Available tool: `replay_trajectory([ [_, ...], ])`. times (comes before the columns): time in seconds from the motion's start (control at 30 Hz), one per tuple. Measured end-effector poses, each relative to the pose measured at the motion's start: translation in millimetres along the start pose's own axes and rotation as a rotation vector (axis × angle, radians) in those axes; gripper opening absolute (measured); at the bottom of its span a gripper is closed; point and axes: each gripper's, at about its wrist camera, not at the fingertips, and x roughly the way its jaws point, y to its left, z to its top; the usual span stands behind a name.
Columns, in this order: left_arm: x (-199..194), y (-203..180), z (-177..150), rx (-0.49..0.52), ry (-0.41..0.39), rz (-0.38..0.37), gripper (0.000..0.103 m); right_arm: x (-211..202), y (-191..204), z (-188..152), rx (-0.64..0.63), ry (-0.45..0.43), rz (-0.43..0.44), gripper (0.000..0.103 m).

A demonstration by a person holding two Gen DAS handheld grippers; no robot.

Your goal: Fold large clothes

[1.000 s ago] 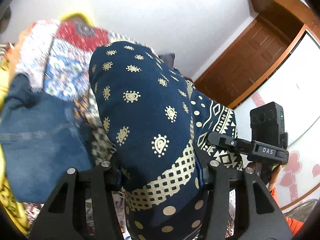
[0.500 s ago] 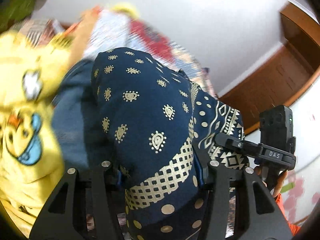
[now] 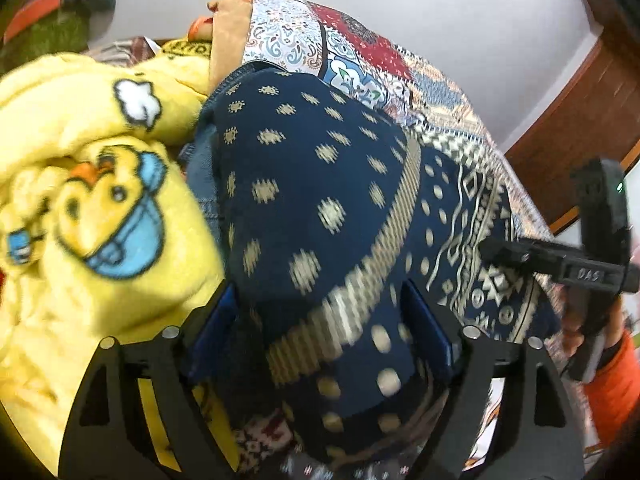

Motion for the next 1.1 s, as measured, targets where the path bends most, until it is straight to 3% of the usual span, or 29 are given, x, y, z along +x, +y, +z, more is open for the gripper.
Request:
replay_trajectory([
  [0.13, -6.2, -9.3, -18.3, 0.054, 0.025, 0.062, 0.088, -10.7, 0.9, -13.2, -0.02, 0.005, -0.089, 0.068],
  [0.4, -18.1, -14.6, -53.2, 0.028, 0.067, 0.084, 0.088, -45.2, 2.5, -53.4, -0.028, -0.025, -0.171, 0.071],
  [0.53, -32.5, -31.4, -66.4, 0.104, 0.071, 0.206, 0.087, -68.7, 8.2, -62.2, -0.046, -0.043, -0.221, 0.071],
  [0.6, -46.6, -39.2, -66.6, 0.113, 0.046, 0.223, 0.087, -84.5, 16.5, -65.8, -0.057, -0.076, -0.223, 0.071],
  [0.73, -98.8, -58.7, -59.9, 0.093, -0.071, 0.206, 0.087, -130.1, 43.0, -69.4, -0.089, -0.183, -0.202, 0.071],
  [0.93, -205.6, -112.2, -48.4, 0.127, -0.35, 0.203, 0.087, -208.0, 98.1, -75.8, -0.155, -0.411, -0.179, 0.071],
  [1.1, -284.1, -159.3, -61.8, 0.192, -0.579, 0.21, 0.087, -268.7, 144.5, -91.9, -0.207, -0.609, -0.142, 0.071],
])
